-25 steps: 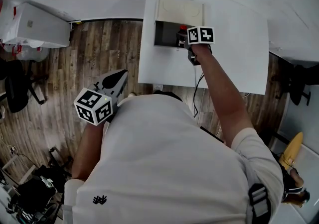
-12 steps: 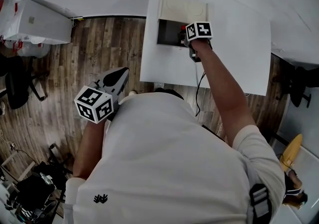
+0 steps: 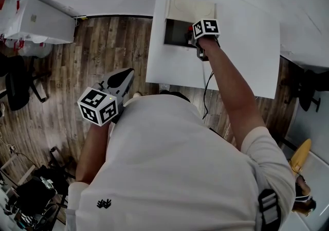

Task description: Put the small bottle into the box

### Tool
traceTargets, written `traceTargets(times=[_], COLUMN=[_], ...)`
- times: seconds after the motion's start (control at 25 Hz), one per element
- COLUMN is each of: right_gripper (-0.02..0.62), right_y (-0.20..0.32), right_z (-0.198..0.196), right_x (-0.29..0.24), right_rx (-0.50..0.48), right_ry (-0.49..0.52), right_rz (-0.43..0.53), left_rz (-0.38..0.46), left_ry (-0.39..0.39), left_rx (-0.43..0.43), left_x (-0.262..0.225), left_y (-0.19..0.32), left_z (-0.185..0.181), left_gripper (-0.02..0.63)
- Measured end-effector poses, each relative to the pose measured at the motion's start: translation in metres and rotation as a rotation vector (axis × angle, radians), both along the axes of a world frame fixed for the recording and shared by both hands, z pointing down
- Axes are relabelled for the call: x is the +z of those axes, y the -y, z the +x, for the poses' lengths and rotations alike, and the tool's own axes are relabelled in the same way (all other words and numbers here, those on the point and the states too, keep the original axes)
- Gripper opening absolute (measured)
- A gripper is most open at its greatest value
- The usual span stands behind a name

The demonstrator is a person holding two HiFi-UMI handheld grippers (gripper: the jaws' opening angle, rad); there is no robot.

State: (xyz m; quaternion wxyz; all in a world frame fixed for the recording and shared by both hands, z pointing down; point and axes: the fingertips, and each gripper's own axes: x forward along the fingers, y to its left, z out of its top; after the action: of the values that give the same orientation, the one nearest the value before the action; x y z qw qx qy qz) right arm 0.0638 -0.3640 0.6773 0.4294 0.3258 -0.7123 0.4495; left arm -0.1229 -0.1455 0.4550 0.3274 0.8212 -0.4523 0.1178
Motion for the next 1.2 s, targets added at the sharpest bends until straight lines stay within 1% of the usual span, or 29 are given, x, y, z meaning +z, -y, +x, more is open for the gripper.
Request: traceTargets(times=[0.36,0.88,1.2], right_gripper=[0.224,0.247,0.247], right_y=[0.002,0.003,0.001], right_z=[0.002,0.007,0.011], right_x=[0.000,-0.008,-0.015], right_rx=[0.035,0.047,0.066], right_ry=[0.009,-0.008,-0.013], right_rz=[-0.016,0.028,0.059], left_rz=[0.012,0.017,0.020], left_ry=[0.013,0.014,0.011], left_rx=[-0.004,0.029,0.045], left_x=[-0.003,-0.002,-0.001], left_y=[-0.001,-0.006,-0.013], left_z=[-0.006,-0.007,-0.008], left_gripper=[0.006,0.006,0.006])
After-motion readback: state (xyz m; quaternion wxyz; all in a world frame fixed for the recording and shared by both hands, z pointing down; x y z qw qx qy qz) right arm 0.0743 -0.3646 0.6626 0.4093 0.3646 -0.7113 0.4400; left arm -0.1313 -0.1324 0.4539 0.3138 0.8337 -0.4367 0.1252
